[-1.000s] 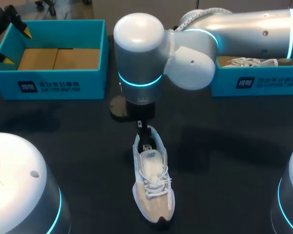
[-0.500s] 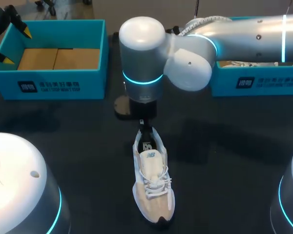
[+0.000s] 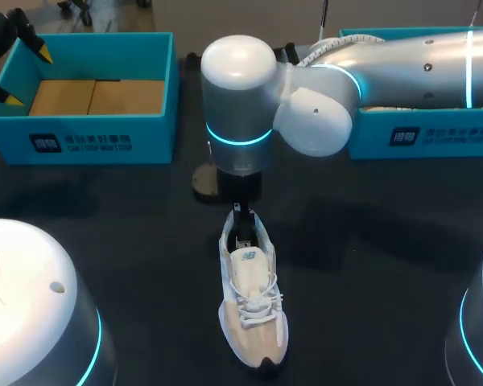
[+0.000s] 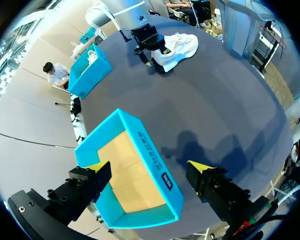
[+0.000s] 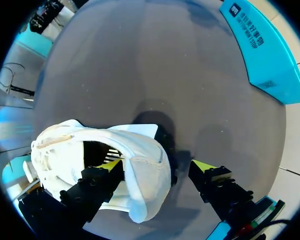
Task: Take the shoe out of the shoebox, open the shoe tongue, remove and reinsert the insole, then place the shoe into the shoebox
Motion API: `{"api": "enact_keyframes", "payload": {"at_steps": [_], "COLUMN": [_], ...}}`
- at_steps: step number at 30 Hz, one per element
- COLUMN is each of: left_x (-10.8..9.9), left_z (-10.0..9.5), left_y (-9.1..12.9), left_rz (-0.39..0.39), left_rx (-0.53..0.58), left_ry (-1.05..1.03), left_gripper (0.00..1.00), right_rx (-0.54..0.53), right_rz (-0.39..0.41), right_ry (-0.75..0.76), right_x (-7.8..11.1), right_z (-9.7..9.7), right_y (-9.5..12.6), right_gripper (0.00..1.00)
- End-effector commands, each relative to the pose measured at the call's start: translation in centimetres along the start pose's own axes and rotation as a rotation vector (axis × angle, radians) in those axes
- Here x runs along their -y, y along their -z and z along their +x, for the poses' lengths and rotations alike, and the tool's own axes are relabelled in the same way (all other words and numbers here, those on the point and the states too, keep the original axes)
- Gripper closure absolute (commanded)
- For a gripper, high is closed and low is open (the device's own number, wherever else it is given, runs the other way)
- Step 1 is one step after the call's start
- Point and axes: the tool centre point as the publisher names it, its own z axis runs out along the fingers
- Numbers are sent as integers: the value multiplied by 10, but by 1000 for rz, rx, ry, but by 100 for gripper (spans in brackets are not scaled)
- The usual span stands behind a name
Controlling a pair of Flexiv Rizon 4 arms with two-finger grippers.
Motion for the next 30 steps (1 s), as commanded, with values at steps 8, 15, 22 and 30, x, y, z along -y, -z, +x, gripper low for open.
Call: {"api": "enact_keyframes", "payload": {"at_steps": [8,15,22,30], "left_x": [0,0,0,0], "left_z": [0,0,0,0], "left_y": [0,0,0,0], "left_rz": [-3,-3,-3,-3], "left_rx": [-1,-1,-1,-1], "left_ry": [-1,-1,-1,-1], "left_gripper": [0,0,0,0], "right_rx": [0,20,74,154], "right_rz": [-22,-28,1,38], "right_ry": [-2,-25,-65,-80], "right_x": [1,-1,14,55], "right_z": [-6,0,3,-12], "right_y": [-5,2,39,110], "right_gripper": [100,100,100,100]}}
